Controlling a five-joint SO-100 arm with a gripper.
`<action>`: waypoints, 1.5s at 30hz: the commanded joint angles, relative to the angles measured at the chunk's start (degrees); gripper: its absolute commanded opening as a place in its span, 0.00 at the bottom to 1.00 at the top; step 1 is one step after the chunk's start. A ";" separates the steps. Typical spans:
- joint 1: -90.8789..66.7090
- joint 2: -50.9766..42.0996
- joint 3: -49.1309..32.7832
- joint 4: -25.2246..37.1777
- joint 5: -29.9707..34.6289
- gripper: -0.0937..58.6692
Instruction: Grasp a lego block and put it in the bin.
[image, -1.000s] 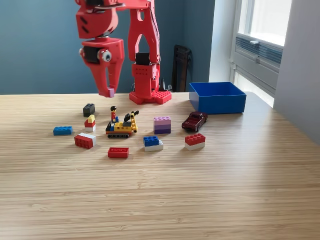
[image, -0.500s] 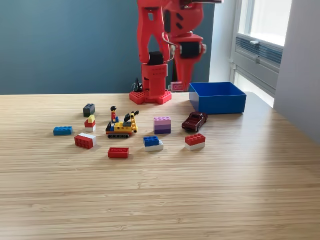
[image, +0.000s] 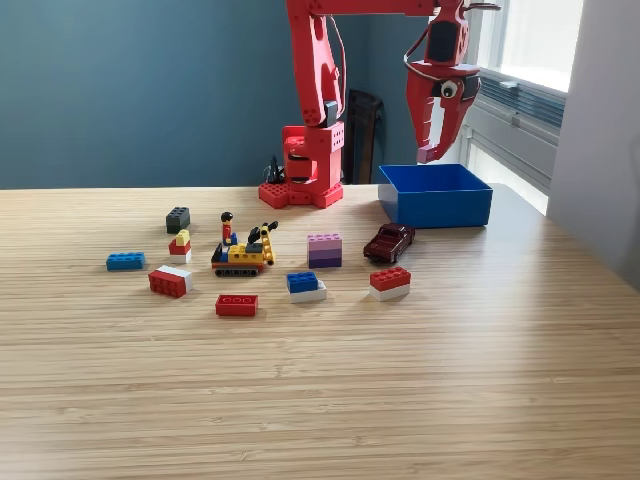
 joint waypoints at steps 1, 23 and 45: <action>-6.06 2.90 -4.48 0.79 -0.62 0.00; -3.87 2.90 -5.80 0.26 -3.25 0.40; 37.18 2.90 -12.57 -0.53 -4.39 0.08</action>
